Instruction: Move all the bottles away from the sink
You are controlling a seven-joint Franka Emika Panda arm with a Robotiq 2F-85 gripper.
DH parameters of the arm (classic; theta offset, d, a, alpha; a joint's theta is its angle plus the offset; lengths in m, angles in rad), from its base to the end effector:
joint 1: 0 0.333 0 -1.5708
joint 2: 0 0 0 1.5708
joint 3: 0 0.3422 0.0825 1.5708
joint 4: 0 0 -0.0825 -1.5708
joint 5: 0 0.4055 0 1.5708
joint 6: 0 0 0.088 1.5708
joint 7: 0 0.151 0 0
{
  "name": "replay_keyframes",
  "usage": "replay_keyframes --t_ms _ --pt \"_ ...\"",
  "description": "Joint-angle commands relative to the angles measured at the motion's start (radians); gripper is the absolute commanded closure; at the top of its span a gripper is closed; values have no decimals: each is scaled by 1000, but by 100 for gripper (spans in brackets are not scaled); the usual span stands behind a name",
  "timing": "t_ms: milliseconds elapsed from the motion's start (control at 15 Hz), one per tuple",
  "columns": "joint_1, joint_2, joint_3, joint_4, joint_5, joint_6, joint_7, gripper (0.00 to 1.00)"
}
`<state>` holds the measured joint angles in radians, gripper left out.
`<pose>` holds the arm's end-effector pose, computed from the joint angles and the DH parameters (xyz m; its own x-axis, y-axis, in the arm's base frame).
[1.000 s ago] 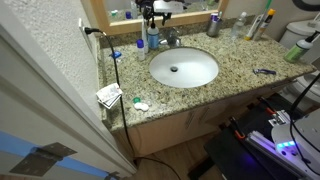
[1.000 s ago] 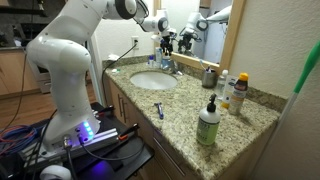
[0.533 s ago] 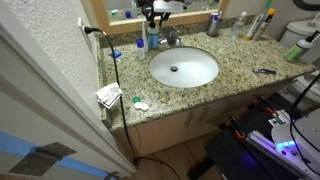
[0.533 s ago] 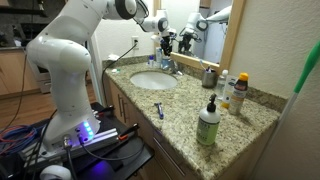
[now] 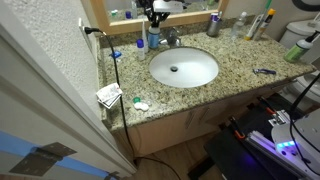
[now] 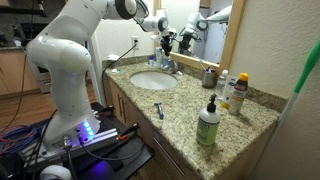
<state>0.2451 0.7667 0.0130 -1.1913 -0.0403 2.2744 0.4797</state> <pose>0.8078 0.2077 0.3294 0.9335 -0.2125 0.2889 -0.1854 -0.9755 -0.1184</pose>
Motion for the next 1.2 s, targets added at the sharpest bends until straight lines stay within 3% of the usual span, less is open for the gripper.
replay_keyframes --t_ms 0,267,600,800,1000,1133 --pt "12 -15 -17 -3 2 -13 -2 92" --pt "14 -140 -8 -57 -7 -76 -31 92" --pt "29 -370 -38 -163 -109 -266 -1 92" --pt "12 -525 -55 -285 -173 -348 16 92" --pt "-15 -664 -88 -435 -168 -357 52 92" --pt "-82 -743 -76 -537 -154 -336 126 92"
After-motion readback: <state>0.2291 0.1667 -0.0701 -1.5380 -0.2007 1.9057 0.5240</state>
